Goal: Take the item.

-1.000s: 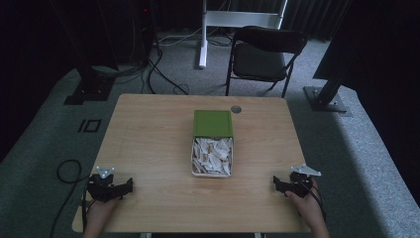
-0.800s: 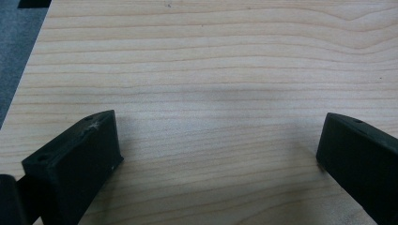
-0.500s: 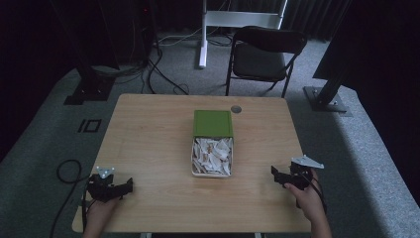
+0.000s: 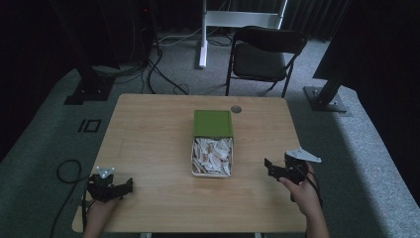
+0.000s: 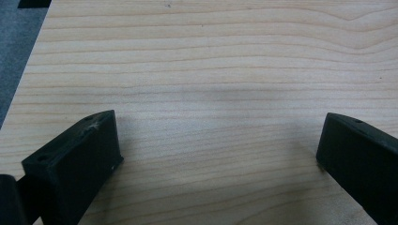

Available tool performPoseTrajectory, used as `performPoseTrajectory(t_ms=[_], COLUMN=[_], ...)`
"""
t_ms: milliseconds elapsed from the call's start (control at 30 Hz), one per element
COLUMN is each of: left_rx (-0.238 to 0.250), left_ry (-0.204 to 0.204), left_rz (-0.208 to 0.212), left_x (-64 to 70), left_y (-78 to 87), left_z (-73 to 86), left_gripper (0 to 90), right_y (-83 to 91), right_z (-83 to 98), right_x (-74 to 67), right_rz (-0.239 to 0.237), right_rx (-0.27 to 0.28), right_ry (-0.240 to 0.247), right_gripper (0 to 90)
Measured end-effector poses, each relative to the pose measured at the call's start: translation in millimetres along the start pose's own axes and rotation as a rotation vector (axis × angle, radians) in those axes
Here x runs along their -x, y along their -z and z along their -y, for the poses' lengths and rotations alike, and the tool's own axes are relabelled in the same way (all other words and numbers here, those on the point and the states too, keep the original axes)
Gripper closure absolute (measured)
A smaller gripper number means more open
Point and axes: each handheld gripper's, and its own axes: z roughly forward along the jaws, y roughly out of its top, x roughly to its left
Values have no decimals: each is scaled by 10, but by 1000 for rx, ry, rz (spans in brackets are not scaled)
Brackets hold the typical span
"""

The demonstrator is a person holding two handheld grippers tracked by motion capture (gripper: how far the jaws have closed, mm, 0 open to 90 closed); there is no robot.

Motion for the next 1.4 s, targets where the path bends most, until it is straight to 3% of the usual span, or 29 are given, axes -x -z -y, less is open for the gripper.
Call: performPoseTrajectory(t_ms=[433, 600, 1333, 1400], left_rx=[0, -1, -1, 0], left_ry=[-1, -1, 0, 0], left_rz=[0, 0, 0, 0], left_x=[-1, -1, 0, 0], left_y=[0, 1, 0, 0], left_z=[0, 0, 0, 0], left_gripper=[7, 7, 7, 7], right_y=[-34, -64, -204, -221], right_z=[-241, -333, -483, -483], right_x=[-274, -444, -1040, -1094], right_rz=[-62, -94, -222, -229], right_rx=[44, 55, 71, 73], right_ry=[34, 60, 145, 152], right_gripper=[161, 165, 167, 201])
